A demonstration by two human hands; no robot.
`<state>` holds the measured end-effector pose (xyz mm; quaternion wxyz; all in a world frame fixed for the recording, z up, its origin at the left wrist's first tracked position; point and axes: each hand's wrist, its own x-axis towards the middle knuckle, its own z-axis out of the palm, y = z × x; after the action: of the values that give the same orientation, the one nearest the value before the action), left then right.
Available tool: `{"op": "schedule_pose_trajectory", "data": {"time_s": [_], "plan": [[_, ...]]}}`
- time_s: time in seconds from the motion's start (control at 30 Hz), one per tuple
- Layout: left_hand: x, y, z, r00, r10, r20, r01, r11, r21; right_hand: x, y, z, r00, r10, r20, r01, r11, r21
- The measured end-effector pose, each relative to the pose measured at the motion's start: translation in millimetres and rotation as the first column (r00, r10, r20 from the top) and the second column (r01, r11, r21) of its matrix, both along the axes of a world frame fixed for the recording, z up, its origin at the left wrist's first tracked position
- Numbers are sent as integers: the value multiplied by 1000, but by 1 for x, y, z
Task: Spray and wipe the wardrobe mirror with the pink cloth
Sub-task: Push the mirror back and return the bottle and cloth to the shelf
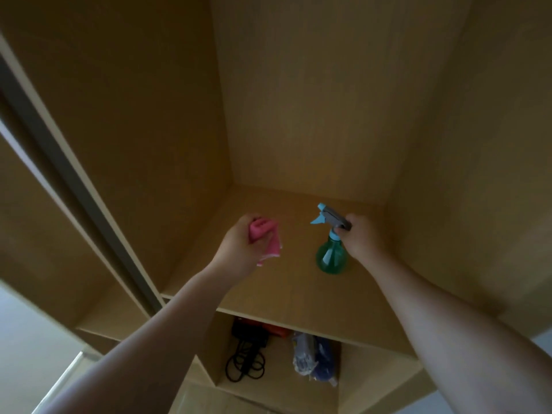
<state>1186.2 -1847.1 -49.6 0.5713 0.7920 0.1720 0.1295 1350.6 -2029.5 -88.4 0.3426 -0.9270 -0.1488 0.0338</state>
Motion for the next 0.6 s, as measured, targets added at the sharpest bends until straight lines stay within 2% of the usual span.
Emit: {"op": "schedule_pose_trajectory", "data": {"time_s": [0.17,0.4,0.6], "plan": [[-19,1,3,1000,22,-15,-22,1000,8,-11,11,-8,1000,-4,6,4,989,146],[-51,13,2,998,64,2,-64,997,47,-46,24,6,990,55,128,-75,984,160],[-99,39,10,999,30,38,-32,998,58,-115,38,49,964,154,216,-194,965,176]]}}
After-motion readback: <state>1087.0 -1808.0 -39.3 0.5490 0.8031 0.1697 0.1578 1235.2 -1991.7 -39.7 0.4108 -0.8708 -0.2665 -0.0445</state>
